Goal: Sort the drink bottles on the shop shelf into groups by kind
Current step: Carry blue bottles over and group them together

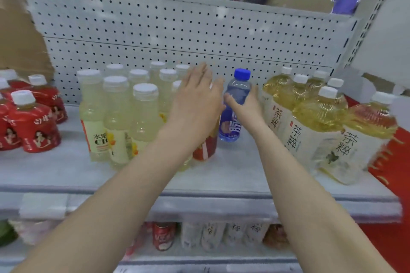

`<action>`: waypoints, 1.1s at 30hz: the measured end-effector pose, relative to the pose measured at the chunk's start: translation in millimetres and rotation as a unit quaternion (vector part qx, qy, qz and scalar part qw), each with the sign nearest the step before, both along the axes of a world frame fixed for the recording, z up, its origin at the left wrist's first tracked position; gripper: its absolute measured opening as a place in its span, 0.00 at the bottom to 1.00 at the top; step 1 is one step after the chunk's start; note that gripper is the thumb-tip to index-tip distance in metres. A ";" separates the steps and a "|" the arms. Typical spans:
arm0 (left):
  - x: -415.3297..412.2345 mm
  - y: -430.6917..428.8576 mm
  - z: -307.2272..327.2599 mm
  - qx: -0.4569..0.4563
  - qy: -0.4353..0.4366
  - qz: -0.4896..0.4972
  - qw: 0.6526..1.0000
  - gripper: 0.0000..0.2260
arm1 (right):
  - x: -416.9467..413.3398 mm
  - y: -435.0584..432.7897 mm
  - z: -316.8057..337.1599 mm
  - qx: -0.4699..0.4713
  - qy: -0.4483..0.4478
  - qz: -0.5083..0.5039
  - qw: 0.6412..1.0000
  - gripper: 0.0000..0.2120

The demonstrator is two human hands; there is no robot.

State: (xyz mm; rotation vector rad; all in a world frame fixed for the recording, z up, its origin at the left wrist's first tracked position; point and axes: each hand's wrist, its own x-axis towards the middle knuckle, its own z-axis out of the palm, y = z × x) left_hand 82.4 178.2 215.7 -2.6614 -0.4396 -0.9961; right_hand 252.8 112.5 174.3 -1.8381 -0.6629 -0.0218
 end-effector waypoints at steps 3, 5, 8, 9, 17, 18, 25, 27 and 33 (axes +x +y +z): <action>15.1 -5.3 -9.0 0.052 0.040 0.094 0.993 0.25 | -9.9 -23.5 -1.9 -0.024 -0.041 0.011 0.999 0.32; 17.2 -9.8 -11.5 0.066 0.017 0.096 0.993 0.25 | -27.5 -50.4 -3.4 -0.014 -0.057 0.015 0.998 0.34; 20.8 -18.6 -17.9 0.029 -0.043 0.036 0.998 0.22 | -51.7 -92.8 -12.2 0.009 -0.089 0.013 0.996 0.36; 22.0 -23.1 -21.0 -0.013 -0.060 0.007 0.998 0.22 | -58.1 -103.2 -14.2 0.017 -0.094 0.011 0.995 0.36; 30.1 -49.4 -52.1 -0.341 -0.195 -0.093 0.915 0.35 | -60.4 -115.6 -32.5 0.134 0.002 0.079 0.988 0.29; 30.6 -48.3 -57.5 -0.362 -0.173 -0.091 0.911 0.35 | -59.9 -115.8 -34.1 0.135 0.003 0.081 0.987 0.30; 14.9 -57.8 -70.6 -0.402 -0.195 -0.102 0.889 0.32 | -59.2 -117.4 -38.2 0.158 0.006 0.099 0.983 0.28; -4.9 -68.6 -71.9 -0.423 -0.227 -0.107 0.871 0.34 | -63.2 -120.0 -34.0 0.181 -0.001 0.088 0.979 0.27; -96.5 -90.8 -65.9 -0.509 -0.344 -0.126 0.779 0.28 | -112.6 -115.7 -12.3 0.235 0.063 0.165 0.956 0.21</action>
